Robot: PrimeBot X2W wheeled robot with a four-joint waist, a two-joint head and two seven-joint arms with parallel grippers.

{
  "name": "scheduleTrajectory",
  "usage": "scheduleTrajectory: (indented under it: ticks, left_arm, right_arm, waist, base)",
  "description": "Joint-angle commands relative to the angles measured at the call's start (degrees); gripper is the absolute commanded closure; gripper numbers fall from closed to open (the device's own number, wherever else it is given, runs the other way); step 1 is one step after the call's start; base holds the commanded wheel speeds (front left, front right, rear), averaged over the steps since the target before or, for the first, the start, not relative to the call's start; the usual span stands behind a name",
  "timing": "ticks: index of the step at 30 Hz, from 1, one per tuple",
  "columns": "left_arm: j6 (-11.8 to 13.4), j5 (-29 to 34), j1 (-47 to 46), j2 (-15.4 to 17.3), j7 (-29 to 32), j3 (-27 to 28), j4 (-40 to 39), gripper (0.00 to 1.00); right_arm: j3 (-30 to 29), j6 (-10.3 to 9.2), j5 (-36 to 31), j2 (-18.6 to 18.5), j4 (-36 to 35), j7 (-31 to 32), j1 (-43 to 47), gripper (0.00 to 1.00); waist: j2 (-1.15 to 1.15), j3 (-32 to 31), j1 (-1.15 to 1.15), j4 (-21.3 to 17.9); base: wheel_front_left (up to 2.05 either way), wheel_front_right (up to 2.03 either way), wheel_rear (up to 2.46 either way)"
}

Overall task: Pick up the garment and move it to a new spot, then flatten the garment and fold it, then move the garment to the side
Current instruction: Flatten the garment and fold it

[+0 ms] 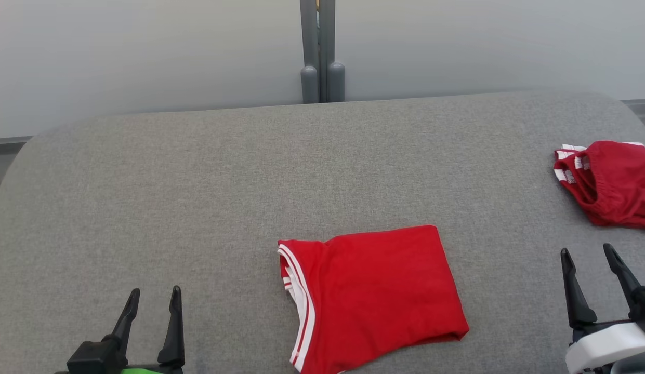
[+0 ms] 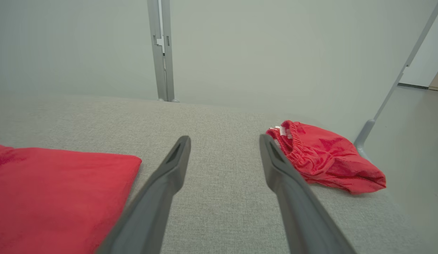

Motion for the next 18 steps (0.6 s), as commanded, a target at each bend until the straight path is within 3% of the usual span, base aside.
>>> scheduleTrajectory:
  ticks: [1,10,18]
  left_arm:
    - [-0.2,0.7,1.3,0.1,-0.1,0.7,0.1,0.0]
    - [-1.3,2.3,2.8,0.6,-0.1,2.8,2.1,0.0]
    - [-1.8,2.7,4.1,-0.7,-0.1,3.7,1.8,0.0]
  right_arm:
    - [-1.0,-0.06,-1.4,0.9,0.9,-0.9,1.1,0.0]
    - [-7.3,-0.07,-4.8,7.9,-2.0,-1.4,3.9,0.0]
    - [-6.7,-0.07,-5.6,10.6,-1.3,-1.4,6.2,0.0]
  waist:
    - [0.0,-0.2,0.0,-0.3]
    - [0.0,-1.2,0.0,-0.9]
    - [0.0,-2.0,0.0,-1.4]
  base:
    - [0.0,0.0,0.0]
    - [0.0,0.0,0.0]
    - [0.0,0.0,0.0]
